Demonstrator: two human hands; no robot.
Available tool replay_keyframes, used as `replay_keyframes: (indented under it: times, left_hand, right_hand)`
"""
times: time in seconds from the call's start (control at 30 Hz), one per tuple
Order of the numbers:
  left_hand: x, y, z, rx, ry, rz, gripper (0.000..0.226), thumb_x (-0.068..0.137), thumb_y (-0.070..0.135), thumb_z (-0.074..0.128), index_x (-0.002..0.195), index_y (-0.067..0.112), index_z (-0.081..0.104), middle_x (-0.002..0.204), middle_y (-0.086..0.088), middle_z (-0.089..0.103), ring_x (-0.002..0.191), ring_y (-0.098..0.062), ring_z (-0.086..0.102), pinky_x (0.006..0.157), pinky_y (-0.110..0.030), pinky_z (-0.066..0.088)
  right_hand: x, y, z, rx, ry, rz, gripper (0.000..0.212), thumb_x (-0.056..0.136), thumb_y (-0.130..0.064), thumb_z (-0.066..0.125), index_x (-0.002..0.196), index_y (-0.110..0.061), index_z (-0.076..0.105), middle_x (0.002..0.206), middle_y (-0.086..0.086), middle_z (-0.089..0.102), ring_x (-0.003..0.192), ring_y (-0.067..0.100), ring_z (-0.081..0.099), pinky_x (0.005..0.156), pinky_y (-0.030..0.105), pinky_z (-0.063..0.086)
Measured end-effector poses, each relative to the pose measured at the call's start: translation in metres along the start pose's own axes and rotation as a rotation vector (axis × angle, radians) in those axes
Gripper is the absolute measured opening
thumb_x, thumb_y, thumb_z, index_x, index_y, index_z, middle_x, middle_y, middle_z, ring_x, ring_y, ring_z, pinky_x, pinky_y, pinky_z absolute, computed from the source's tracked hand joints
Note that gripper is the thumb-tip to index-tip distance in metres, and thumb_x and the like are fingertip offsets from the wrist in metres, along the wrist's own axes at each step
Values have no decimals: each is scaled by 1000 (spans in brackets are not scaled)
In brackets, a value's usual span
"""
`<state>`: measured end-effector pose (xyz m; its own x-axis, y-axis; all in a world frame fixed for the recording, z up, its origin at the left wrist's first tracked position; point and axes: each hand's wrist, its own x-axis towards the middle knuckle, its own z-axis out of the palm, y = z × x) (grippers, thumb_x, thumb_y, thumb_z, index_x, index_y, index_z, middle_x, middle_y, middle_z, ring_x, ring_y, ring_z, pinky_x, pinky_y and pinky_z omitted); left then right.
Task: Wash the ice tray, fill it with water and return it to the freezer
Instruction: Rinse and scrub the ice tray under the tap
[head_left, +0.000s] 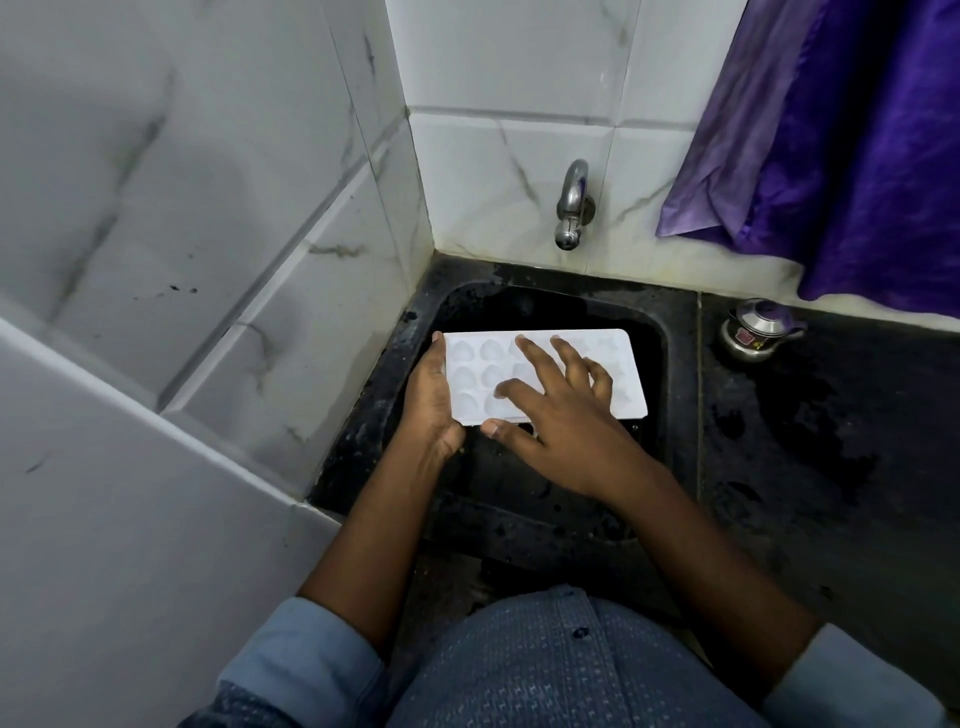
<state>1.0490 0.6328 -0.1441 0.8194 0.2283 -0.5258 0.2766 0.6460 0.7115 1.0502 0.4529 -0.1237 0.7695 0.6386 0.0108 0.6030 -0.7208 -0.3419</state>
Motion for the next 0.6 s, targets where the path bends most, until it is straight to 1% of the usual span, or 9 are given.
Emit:
replay_keyframes:
  times: [0.1,0.17,0.23,0.3,0.37,0.43,0.47,0.53,0.6]
  left_hand:
    - [-1,-2,3,-25,-29,-18,68,106,62,40,131,6,68,124,-23,75,102,-39,76,82,-52,63]
    - [-1,-3,3,-25,-28,-17,71,106,63,41,137,5,66,127,-23,73,107,-41,75,78,-51,64]
    - [1,-4,3,-10,-19,-12,72,105,64,42,142,5,63,131,-23,71,116,-43,71,83,-52,63]
    - [3,-5,1,-2,-11,-7,72,106,64,41,142,5,63,131,-23,71,119,-44,69,89,-53,61]
    - [5,-5,0,-8,-1,-9,71,106,63,40,140,5,64,129,-22,73,115,-42,71,90,-53,61]
    - [5,-4,1,-12,-9,-17,71,107,63,39,140,6,64,128,-22,73,113,-41,72,89,-52,62]
    - [5,-4,1,-15,-17,-21,71,107,63,39,141,6,64,128,-22,73,112,-41,72,87,-51,62]
    - [5,-4,1,-27,-33,-31,72,107,63,38,141,5,64,126,-22,74,104,-39,75,77,-48,64]
    - [3,-5,2,-50,-65,-37,72,108,62,38,141,4,63,123,-23,75,98,-38,77,71,-47,65]
  right_hand:
    - [3,-6,1,-20,-51,9,53,99,-74,30,131,-41,58,175,0,-2,159,30,-15,122,59,-2]
    - [5,-8,2,-15,-73,27,53,99,-73,32,130,-40,60,175,1,-3,158,30,-17,122,59,-5]
    - [5,-8,1,-6,-81,31,55,99,-74,31,131,-39,61,175,0,-2,158,29,-18,123,59,-6]
    - [4,-7,0,3,-64,28,55,99,-74,31,128,-39,63,175,-1,0,159,27,-17,123,58,-6]
    - [5,-7,-1,13,-42,33,53,99,-74,32,126,-40,63,175,-2,1,159,28,-16,123,58,-7]
    - [5,-8,-1,7,-54,39,55,99,-74,32,130,-40,61,175,-1,0,159,29,-16,123,58,-8]
    - [5,-8,-1,-1,-70,40,55,99,-74,31,132,-40,60,175,-1,0,159,29,-16,123,59,-8]
    - [5,-8,0,-11,-92,36,56,99,-74,32,133,-40,60,175,0,-1,158,29,-17,123,59,-9]
    - [5,-8,-1,-5,-81,29,54,100,-74,33,130,-39,62,175,-1,0,159,28,-17,123,58,-9]
